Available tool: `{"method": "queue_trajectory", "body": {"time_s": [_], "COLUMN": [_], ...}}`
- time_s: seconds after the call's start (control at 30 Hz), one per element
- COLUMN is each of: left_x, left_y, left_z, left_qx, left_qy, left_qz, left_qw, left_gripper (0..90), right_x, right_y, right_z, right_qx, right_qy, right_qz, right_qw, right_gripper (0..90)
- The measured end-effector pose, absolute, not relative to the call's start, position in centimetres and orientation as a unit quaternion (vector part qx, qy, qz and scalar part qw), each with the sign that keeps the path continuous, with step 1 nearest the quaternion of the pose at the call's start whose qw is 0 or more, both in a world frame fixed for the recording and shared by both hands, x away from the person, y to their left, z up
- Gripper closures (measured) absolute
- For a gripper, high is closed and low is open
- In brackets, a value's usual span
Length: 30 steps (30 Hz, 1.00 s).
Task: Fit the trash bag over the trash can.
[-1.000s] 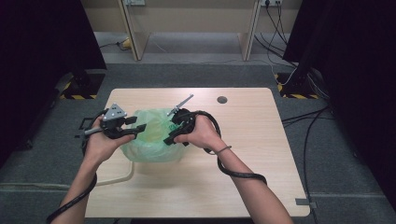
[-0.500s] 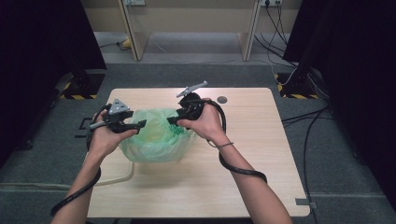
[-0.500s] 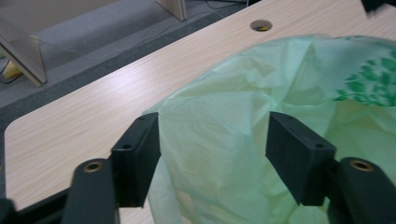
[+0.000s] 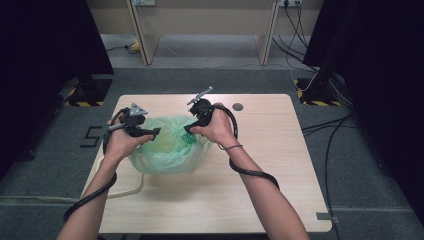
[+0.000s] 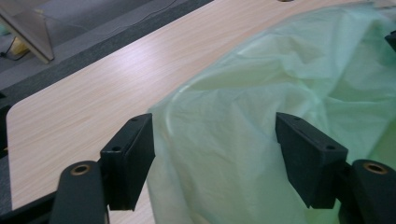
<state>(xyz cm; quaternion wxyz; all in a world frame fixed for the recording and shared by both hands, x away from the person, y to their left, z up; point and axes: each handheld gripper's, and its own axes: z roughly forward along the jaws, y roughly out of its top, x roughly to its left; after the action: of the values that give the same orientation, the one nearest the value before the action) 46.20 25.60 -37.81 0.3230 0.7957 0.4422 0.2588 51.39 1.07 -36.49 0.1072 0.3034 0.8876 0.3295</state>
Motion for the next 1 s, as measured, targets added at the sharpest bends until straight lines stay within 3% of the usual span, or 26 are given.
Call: {"method": "queue_trajectory", "body": {"time_s": [0.43,1.0], "left_x": [47.6,47.2], "left_y": [27.0,27.1], "left_z": [-38.4,-38.1], "left_qx": [0.772,0.767], "left_qy": [0.486,0.490], "left_qz": [0.281,0.279], "left_qw": [0.296,0.307], "left_gripper": [34.7,31.9], "right_x": [53.2,52.7], "right_y": [1.3,1.3], "right_z": [-38.0,-36.9], "right_qx": [0.337,0.343], "right_qy": [0.874,0.861], "right_qz": [0.327,0.348], "right_qw": [0.126,0.141], "right_gripper": [38.5,37.1]}}
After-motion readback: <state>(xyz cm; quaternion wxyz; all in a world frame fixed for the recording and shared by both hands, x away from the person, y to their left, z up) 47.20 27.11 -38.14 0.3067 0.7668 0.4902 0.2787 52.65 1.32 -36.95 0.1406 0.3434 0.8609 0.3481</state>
